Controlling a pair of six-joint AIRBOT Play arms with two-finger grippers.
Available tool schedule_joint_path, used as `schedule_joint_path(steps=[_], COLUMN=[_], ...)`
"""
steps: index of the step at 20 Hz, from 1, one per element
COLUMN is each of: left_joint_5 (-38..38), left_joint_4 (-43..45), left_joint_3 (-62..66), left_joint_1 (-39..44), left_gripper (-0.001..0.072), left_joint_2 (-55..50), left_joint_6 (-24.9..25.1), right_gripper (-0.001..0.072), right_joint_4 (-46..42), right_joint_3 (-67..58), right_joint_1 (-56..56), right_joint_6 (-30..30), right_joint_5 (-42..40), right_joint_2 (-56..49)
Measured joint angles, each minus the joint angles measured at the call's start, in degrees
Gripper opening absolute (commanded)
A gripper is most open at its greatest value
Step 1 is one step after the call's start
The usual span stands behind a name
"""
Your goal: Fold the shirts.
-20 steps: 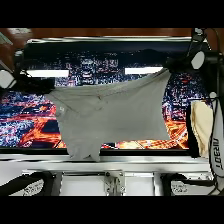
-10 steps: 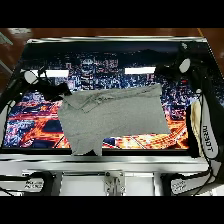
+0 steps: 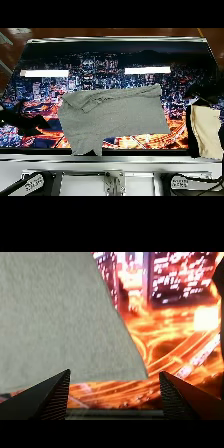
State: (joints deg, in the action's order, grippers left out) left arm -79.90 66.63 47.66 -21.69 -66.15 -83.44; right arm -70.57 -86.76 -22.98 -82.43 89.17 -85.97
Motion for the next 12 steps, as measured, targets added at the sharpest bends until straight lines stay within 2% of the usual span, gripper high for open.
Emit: schedule_joint_path(steps=[3,6,11,12], left_joint_5=[7.2,11.9,17.8,18.6], left_joint_4=[-6.8,-10.5,-14.8,-15.5], left_joint_3=[-11.2,-16.2,-18.7,-18.8], left_joint_1=[-1.8,-0.7,3.0,3.8], left_gripper=[0.0595,0.0594,0.0592,0.0547], left_joint_2=[2.7,1.8,-1.4,-2.3], left_joint_6=[2.9,4.8,7.5,7.8], right_gripper=[0.0649,0.0648,0.0648,0.0648], right_joint_4=[7.6,12.7,15.3,15.4], right_joint_3=[6.2,10.8,13.5,13.7], right_joint_1=[-2.4,-3.5,-4.1,-4.1], right_joint_6=[2.6,4.3,5.5,5.6], right_joint_5=[1.7,0.0,-1.9,-2.1], right_joint_2=[0.3,0.4,0.2,0.2])
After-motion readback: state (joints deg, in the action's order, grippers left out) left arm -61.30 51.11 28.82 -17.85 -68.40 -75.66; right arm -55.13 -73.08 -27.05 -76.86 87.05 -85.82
